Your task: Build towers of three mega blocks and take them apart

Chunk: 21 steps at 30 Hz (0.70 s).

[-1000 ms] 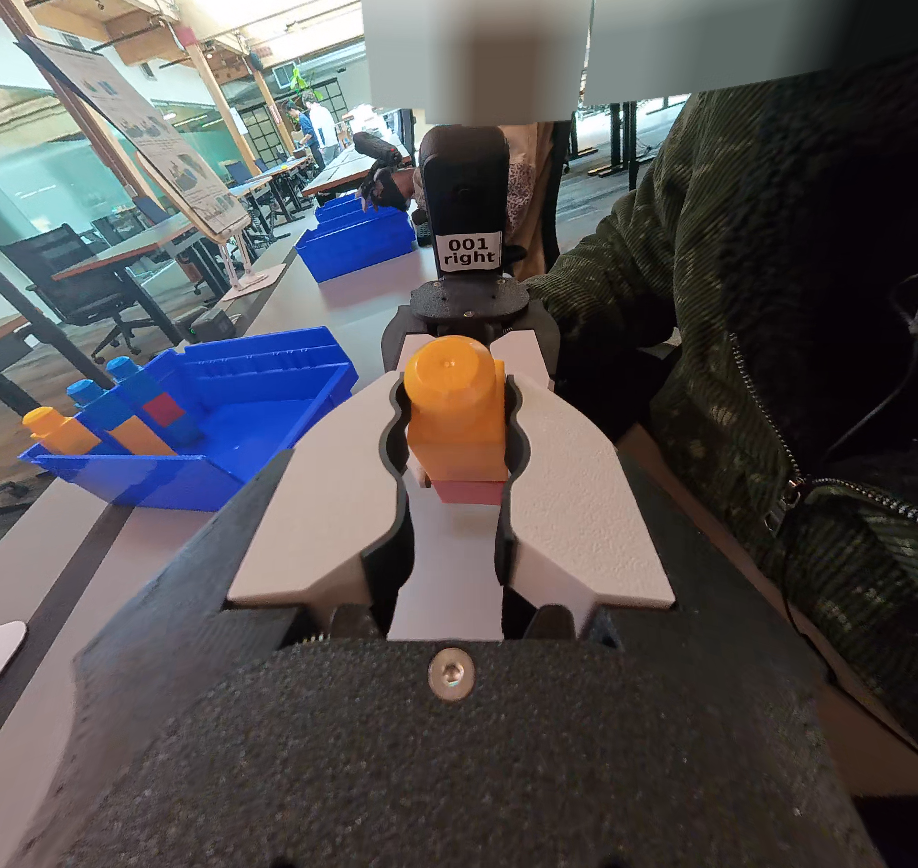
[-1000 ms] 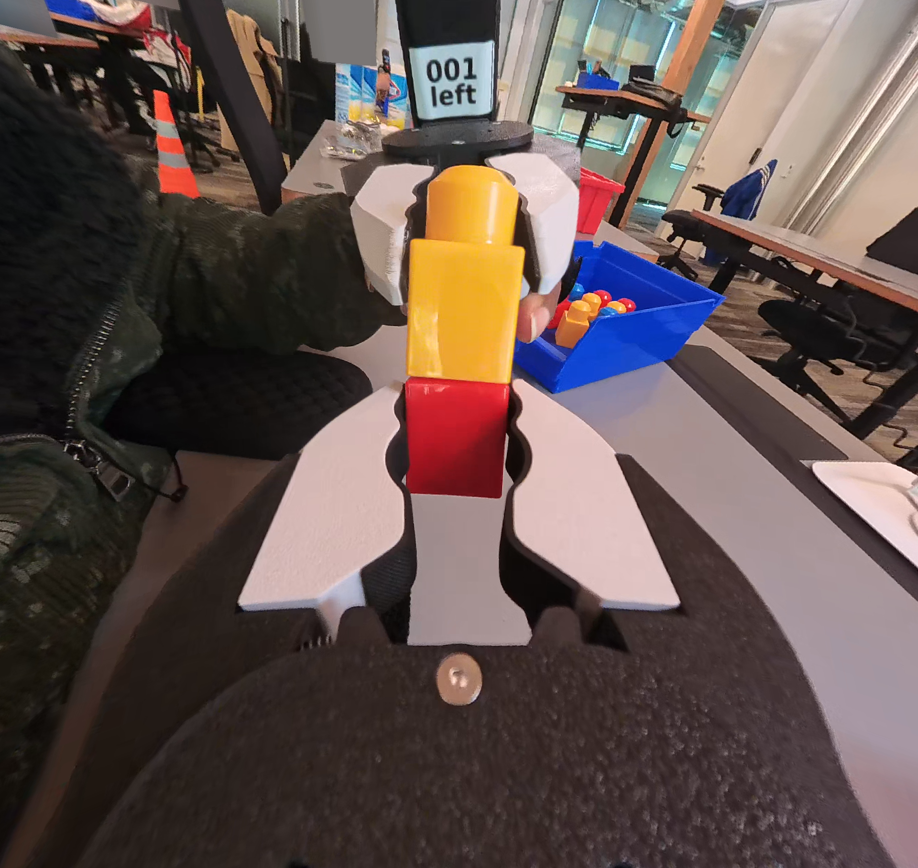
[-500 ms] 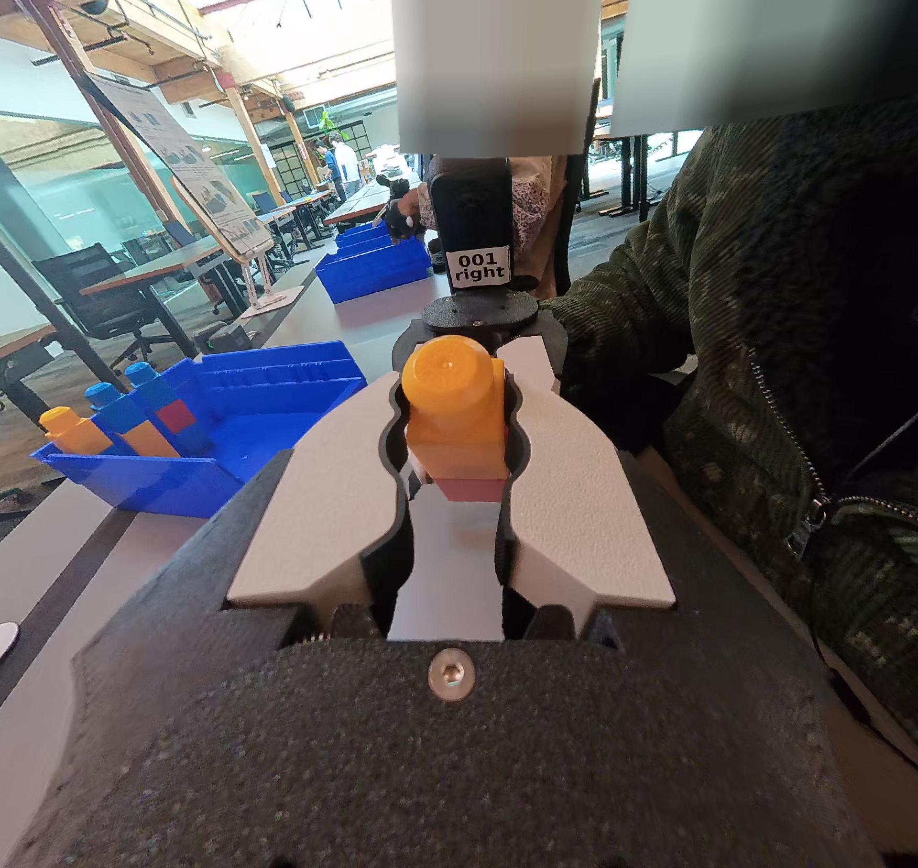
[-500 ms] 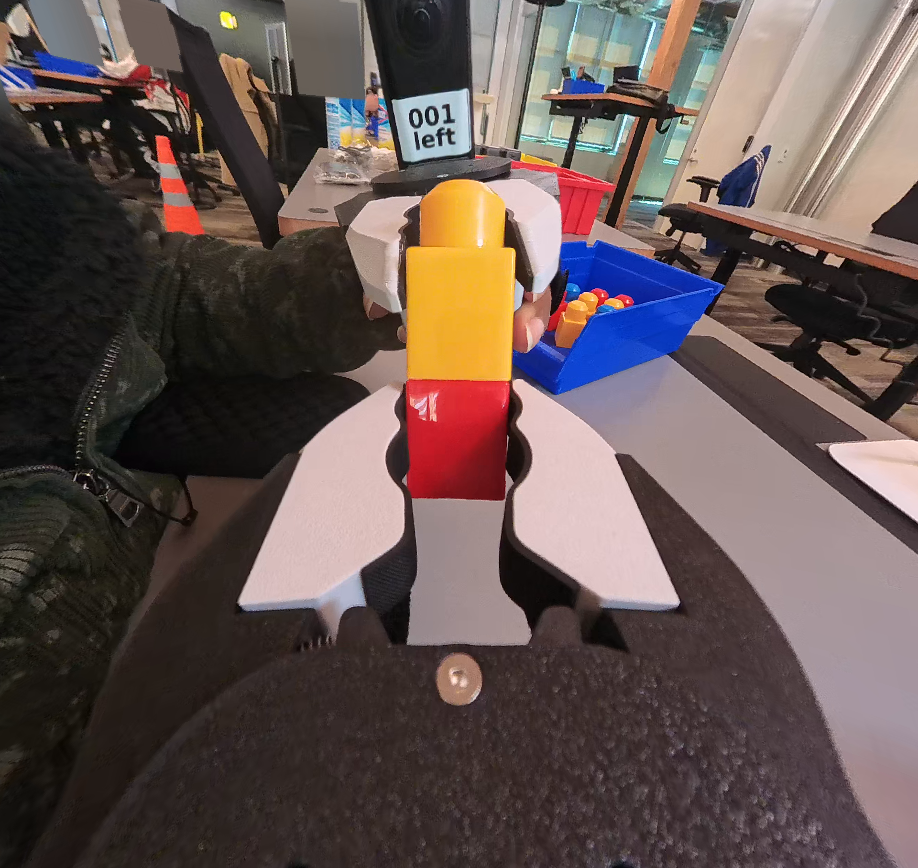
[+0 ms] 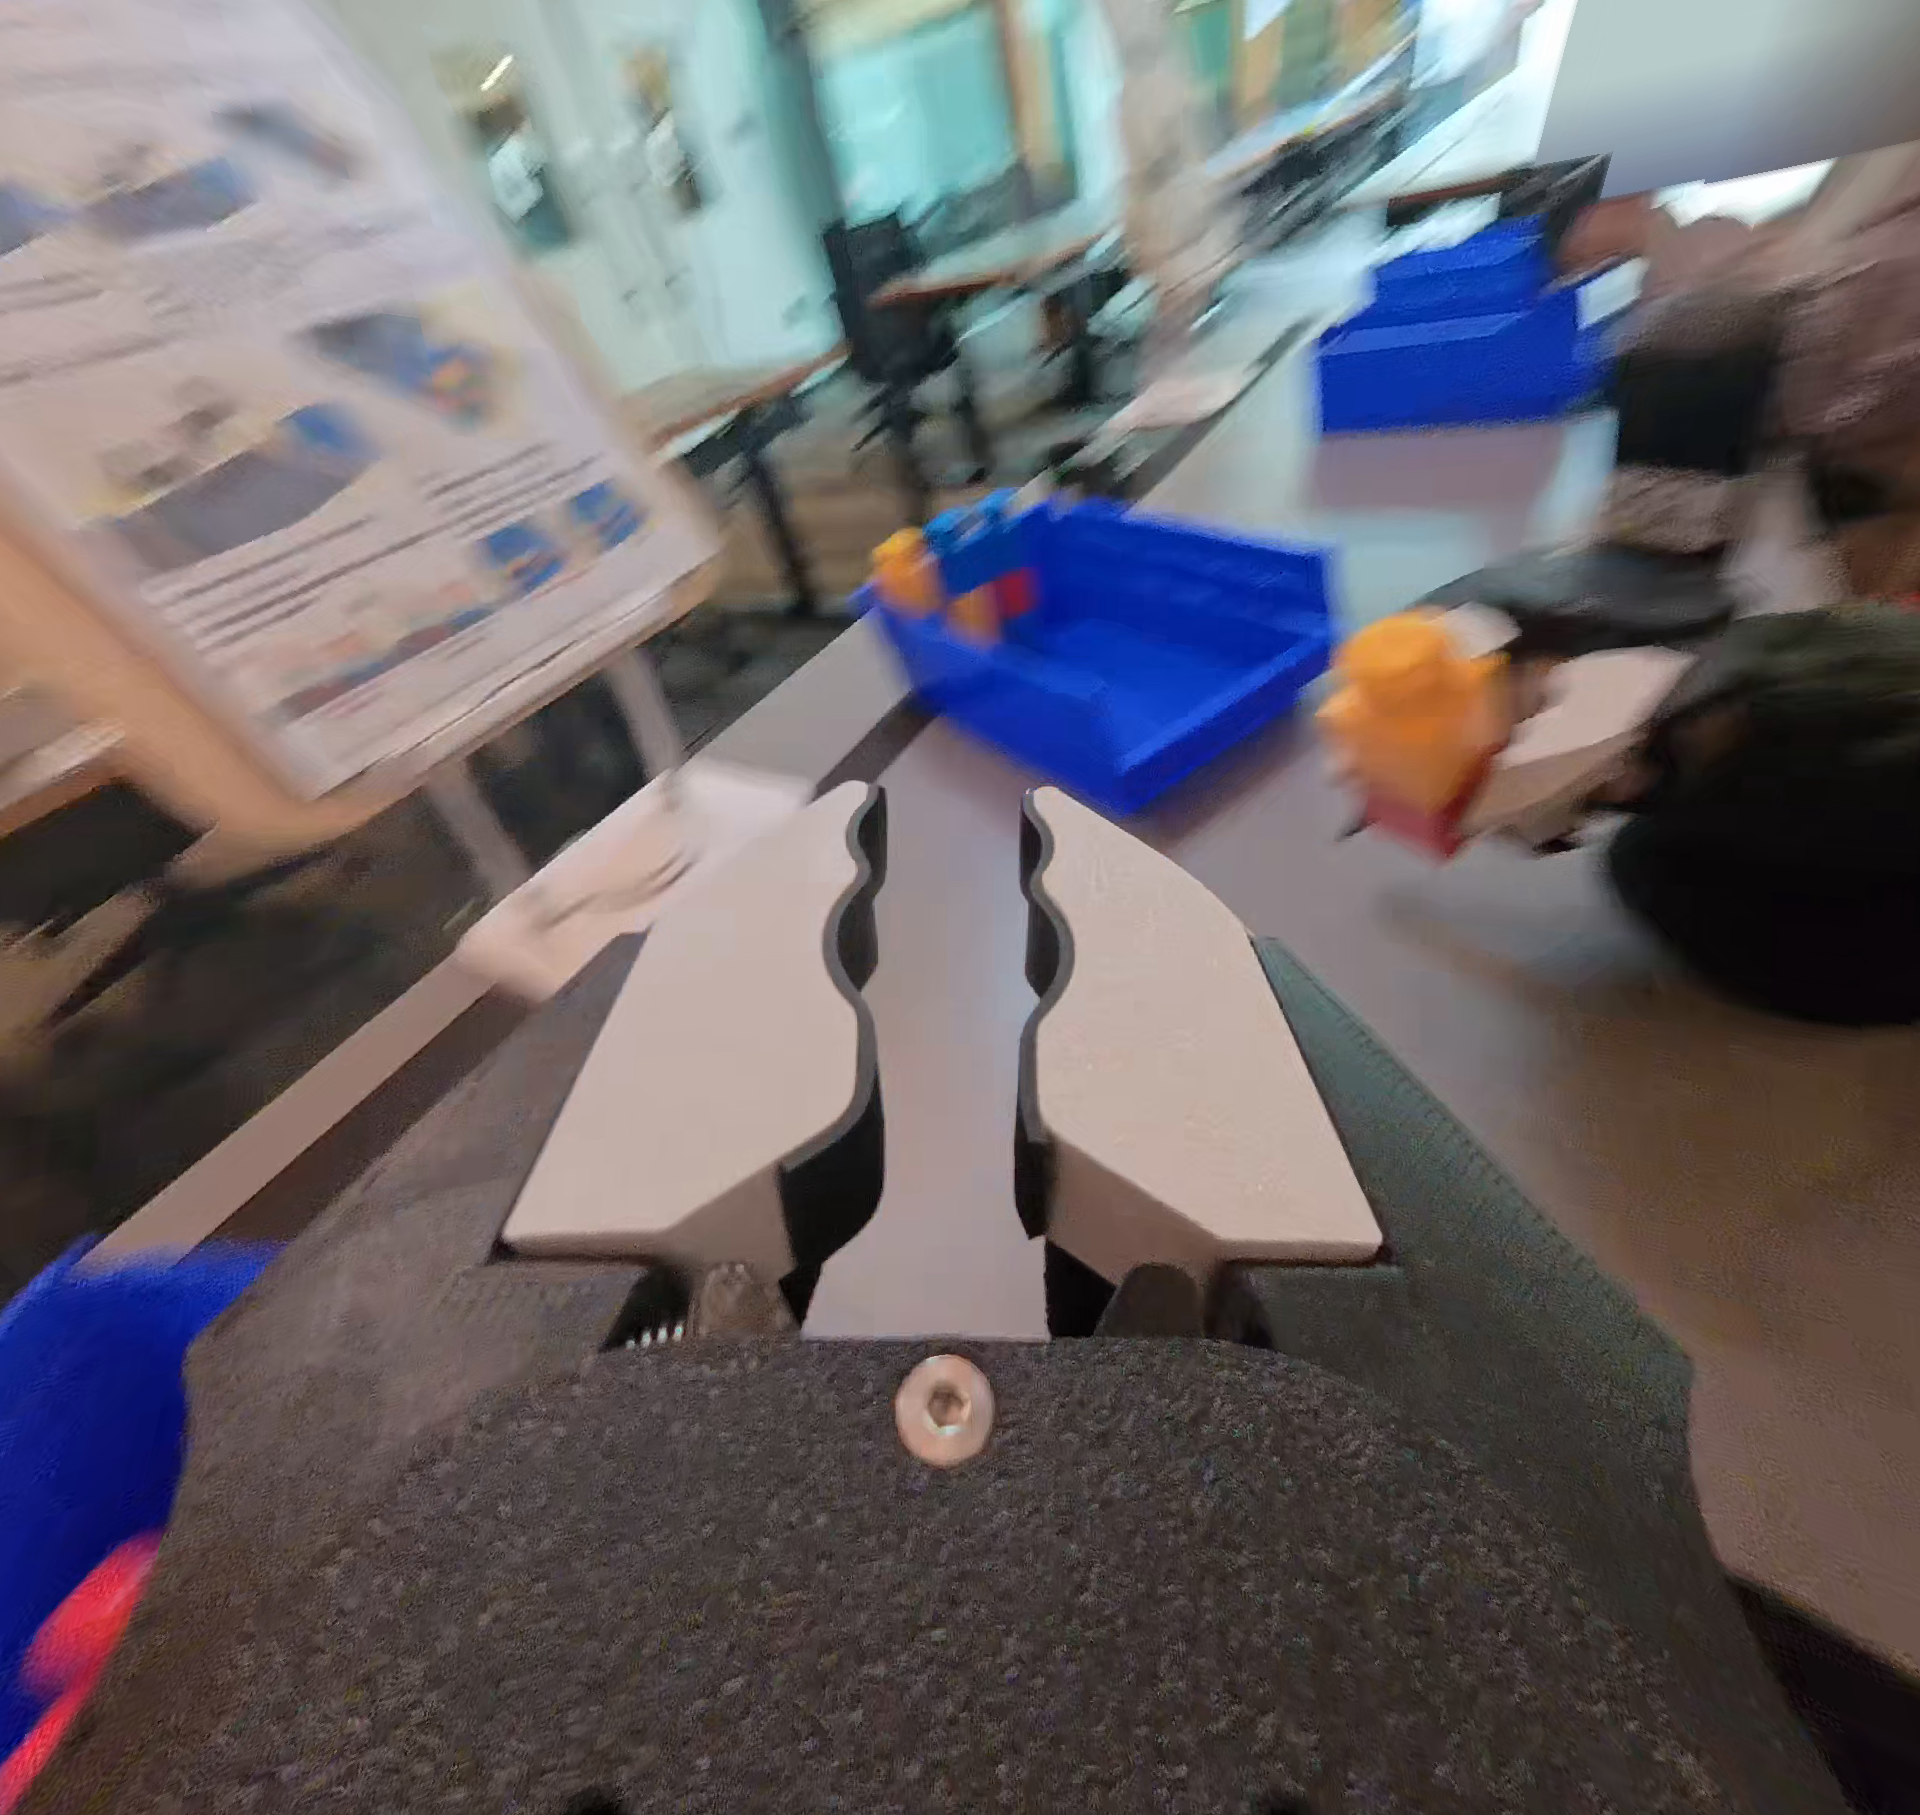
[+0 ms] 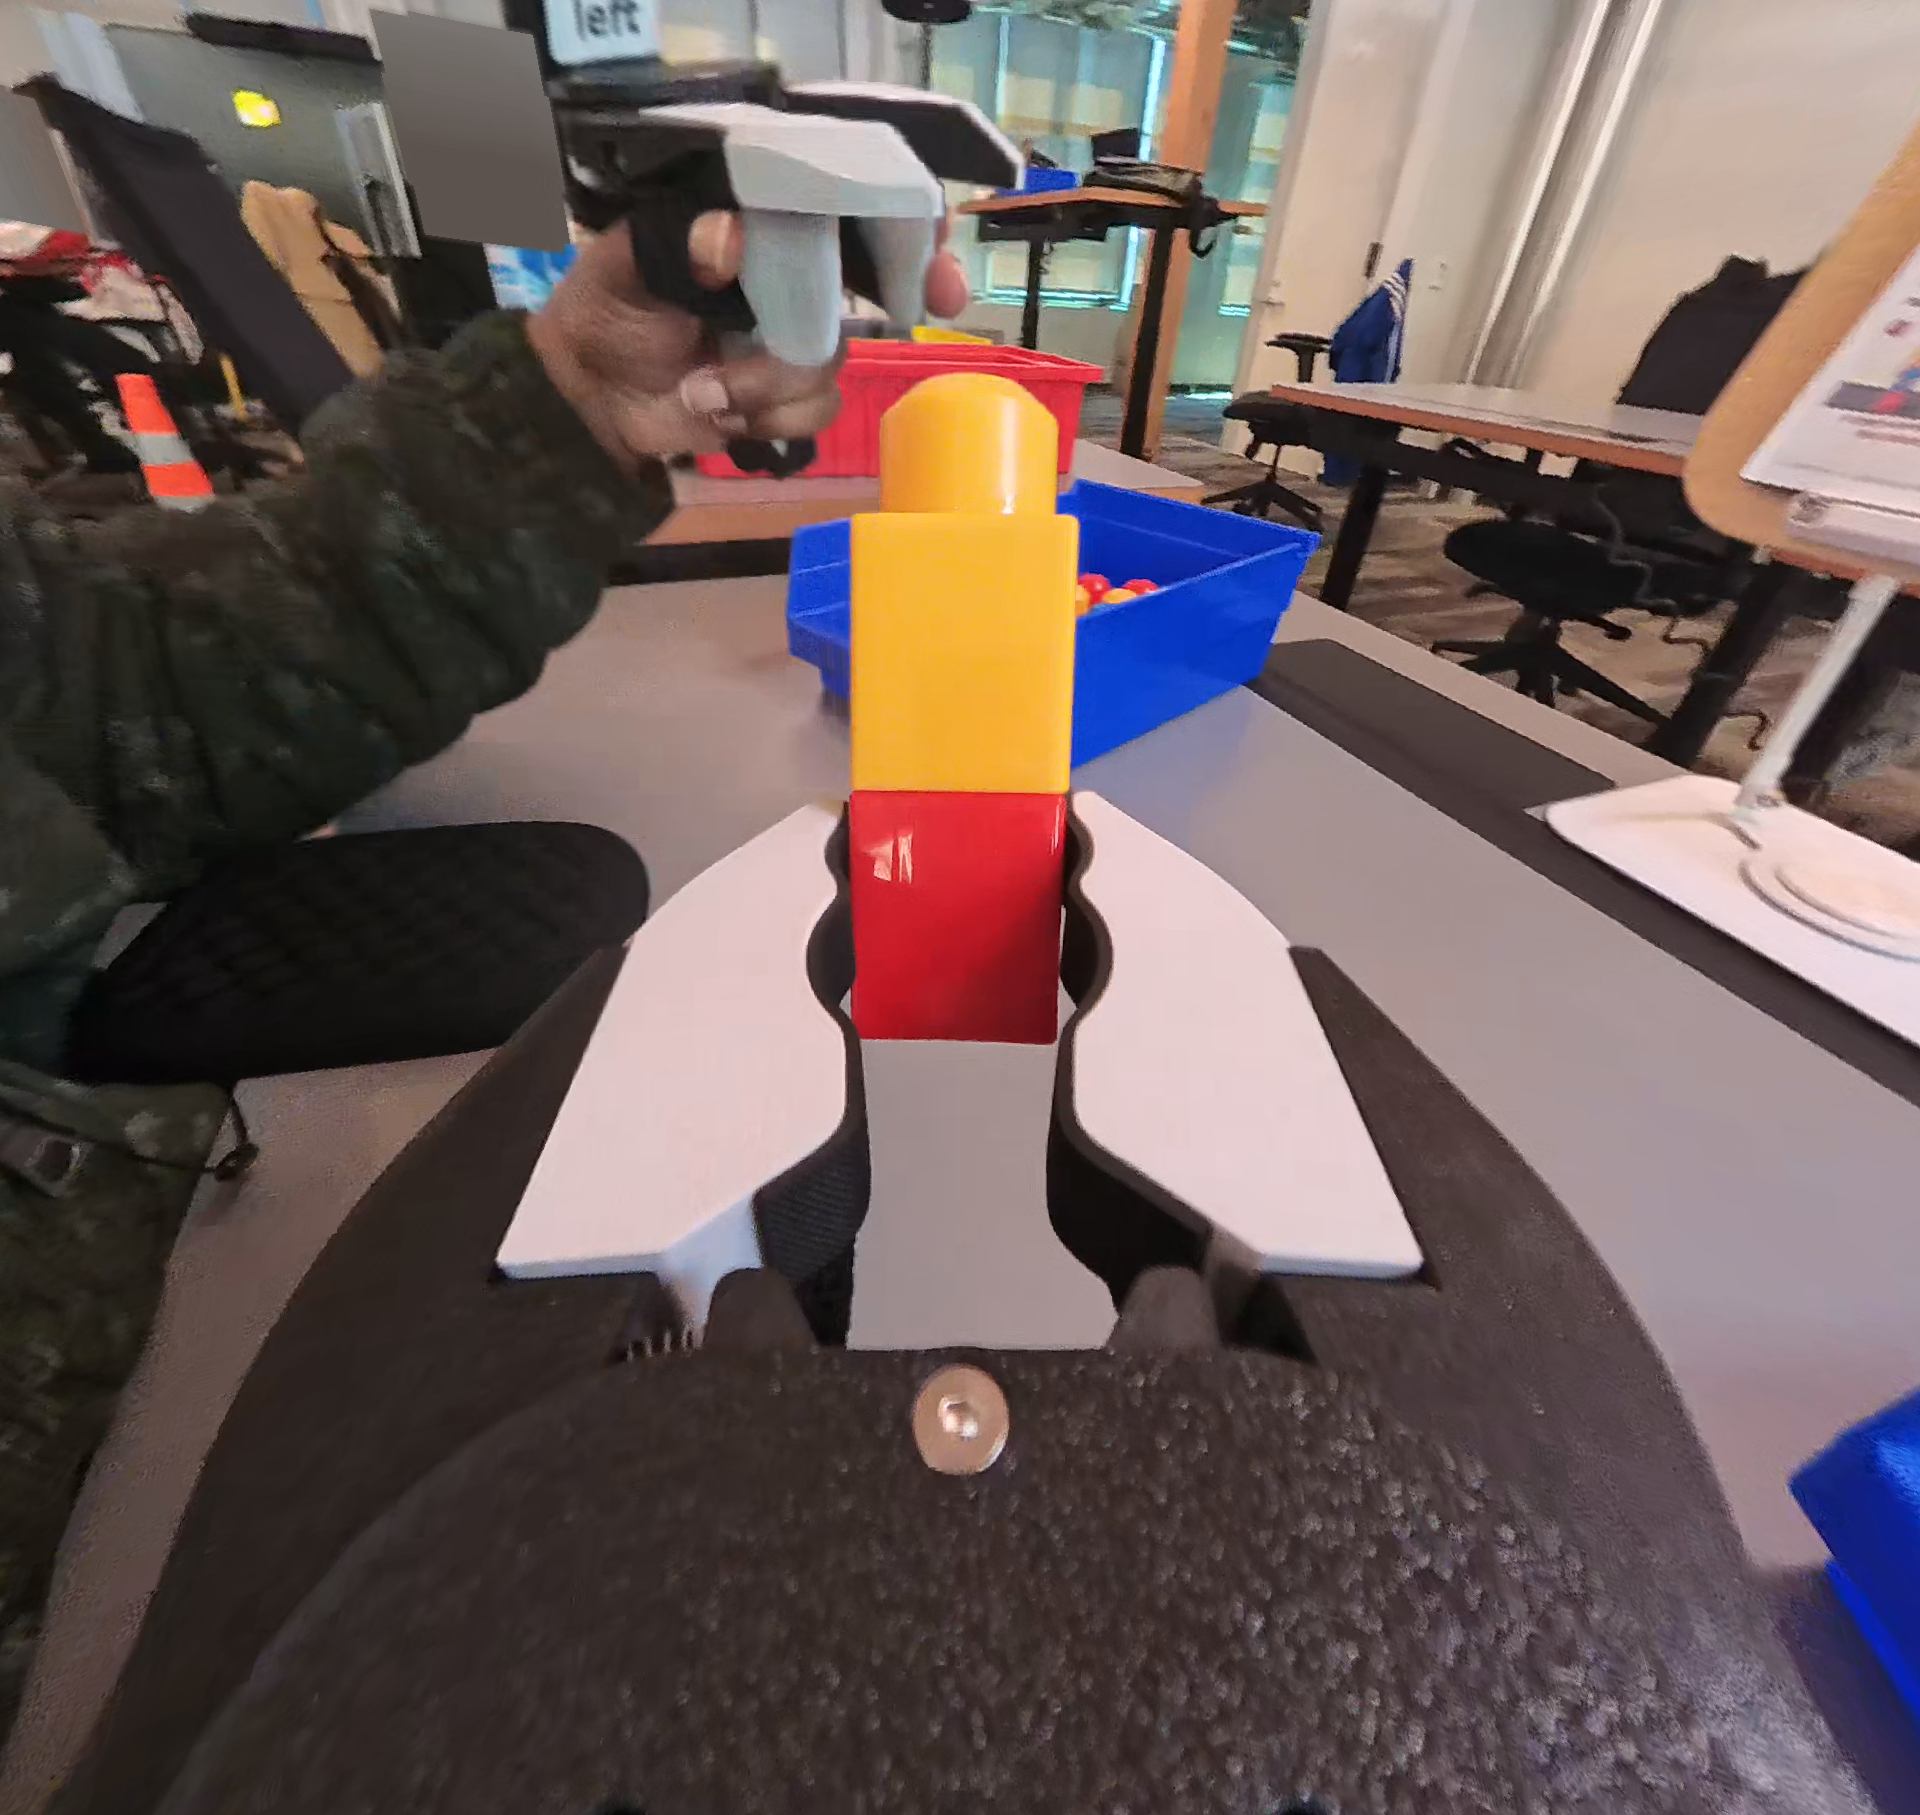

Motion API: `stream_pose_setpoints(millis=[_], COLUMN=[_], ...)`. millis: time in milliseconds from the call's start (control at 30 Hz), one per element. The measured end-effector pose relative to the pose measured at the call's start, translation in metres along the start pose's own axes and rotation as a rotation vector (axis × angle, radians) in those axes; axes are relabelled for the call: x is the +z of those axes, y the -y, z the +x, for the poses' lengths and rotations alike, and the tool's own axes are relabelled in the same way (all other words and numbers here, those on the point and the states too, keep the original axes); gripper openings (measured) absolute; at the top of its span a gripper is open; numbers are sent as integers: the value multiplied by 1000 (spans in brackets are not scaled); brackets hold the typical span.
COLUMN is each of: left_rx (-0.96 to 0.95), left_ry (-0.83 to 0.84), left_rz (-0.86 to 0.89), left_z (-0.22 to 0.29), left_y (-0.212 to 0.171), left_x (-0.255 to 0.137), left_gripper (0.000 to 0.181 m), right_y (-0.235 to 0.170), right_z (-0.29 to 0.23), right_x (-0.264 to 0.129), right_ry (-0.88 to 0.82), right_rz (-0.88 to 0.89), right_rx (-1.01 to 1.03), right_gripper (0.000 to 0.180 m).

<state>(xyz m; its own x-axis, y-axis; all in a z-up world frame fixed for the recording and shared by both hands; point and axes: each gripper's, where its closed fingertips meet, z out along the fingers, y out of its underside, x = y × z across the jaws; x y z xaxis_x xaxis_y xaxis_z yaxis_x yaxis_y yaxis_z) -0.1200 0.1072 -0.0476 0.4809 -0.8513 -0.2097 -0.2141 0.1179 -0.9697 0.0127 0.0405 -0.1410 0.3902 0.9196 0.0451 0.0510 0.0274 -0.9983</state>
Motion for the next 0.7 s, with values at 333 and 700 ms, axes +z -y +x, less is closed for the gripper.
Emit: stream_pose_setpoints(millis=[333, 700], left_rx=[39, 111], left_ry=[231, 58], left_rz=[-1068, -1605], left_z=[-149, -160], left_y=[-182, -266], left_x=[-123, -160], left_gripper=[38, 45], right_y=[-11, -25], right_z=[7, 3], right_x=[5, 9], right_ry=[-23, 9], right_rz=[-42, -99], right_rx=[37, 19], right_gripper=[37, 36])
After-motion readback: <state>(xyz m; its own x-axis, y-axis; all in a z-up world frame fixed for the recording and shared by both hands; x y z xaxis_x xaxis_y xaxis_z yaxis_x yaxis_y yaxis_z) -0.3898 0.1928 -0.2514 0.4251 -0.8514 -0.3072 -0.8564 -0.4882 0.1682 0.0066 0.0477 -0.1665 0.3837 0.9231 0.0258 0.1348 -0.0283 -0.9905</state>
